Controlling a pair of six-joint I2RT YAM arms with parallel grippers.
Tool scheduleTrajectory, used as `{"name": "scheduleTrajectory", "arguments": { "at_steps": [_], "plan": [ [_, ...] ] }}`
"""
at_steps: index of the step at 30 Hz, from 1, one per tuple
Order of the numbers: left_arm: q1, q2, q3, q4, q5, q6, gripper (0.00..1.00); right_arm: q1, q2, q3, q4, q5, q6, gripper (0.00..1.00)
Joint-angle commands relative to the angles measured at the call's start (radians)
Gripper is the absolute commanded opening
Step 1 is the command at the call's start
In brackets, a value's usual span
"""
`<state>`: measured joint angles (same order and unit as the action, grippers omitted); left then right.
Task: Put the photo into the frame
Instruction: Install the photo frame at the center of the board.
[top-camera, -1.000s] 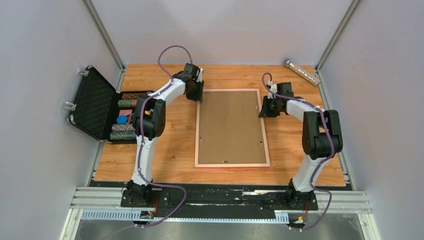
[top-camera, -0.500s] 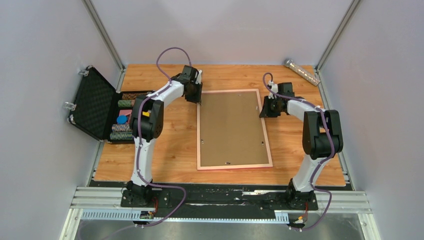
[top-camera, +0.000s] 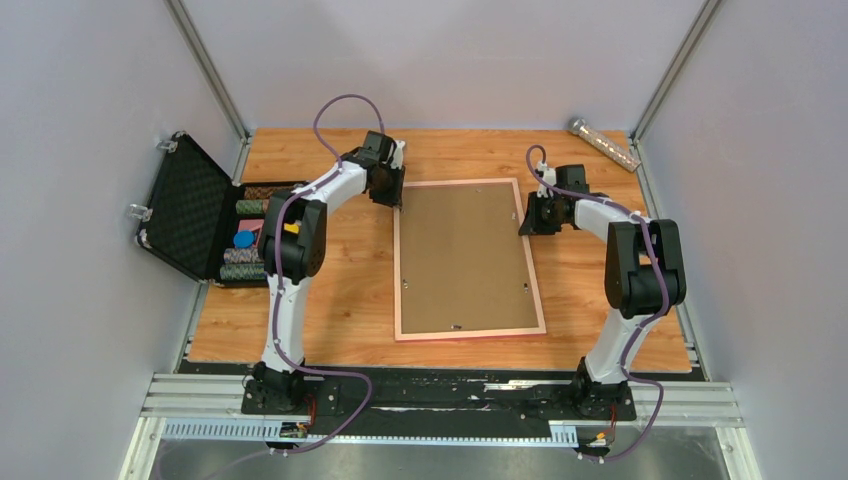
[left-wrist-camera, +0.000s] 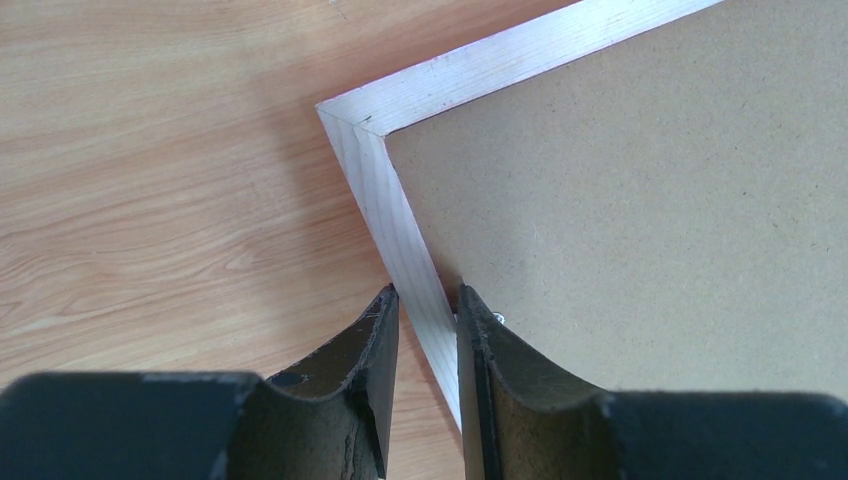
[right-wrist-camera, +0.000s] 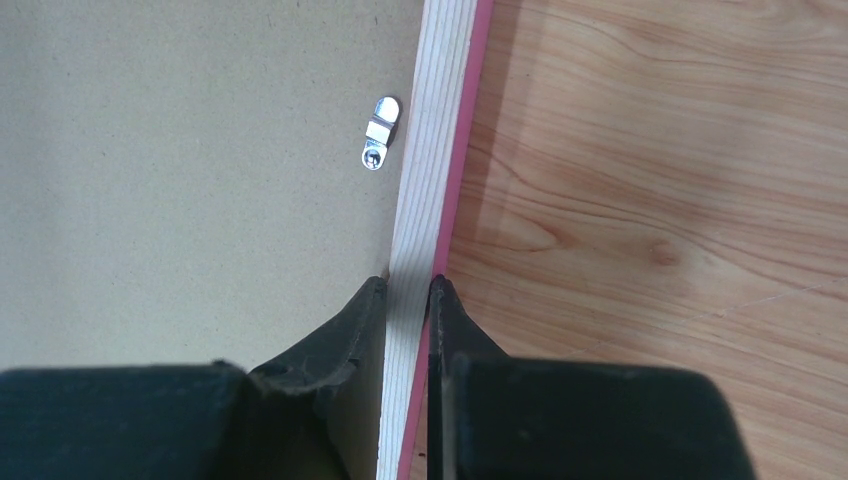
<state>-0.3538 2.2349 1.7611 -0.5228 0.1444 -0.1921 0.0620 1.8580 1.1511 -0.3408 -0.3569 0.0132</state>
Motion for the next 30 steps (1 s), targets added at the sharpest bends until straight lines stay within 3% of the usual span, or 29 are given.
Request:
{"name": "scheduleTrajectory", "arguments": {
  "at_steps": [1,22,26,30],
  "plan": [
    [-0.01,0.0,-0.013,-0.11,0.038,0.077,0.32,-0.001,0.03,0.016,-0.013,-0.008,-0.019,0.0],
    [-0.019,0.061,0.08,-0.22,0.03,0.241,0.3,-0.001,0.037,0.019,-0.015,-0.006,-0.019,0.0],
    [-0.019,0.064,0.097,-0.223,0.033,0.235,0.38,-0.001,0.039,0.018,-0.015,-0.006,-0.019,0.0],
    [-0.019,0.066,0.123,-0.228,0.025,0.211,0.55,-0.001,0.04,0.017,-0.014,-0.005,0.011,0.0]
  ]
}}
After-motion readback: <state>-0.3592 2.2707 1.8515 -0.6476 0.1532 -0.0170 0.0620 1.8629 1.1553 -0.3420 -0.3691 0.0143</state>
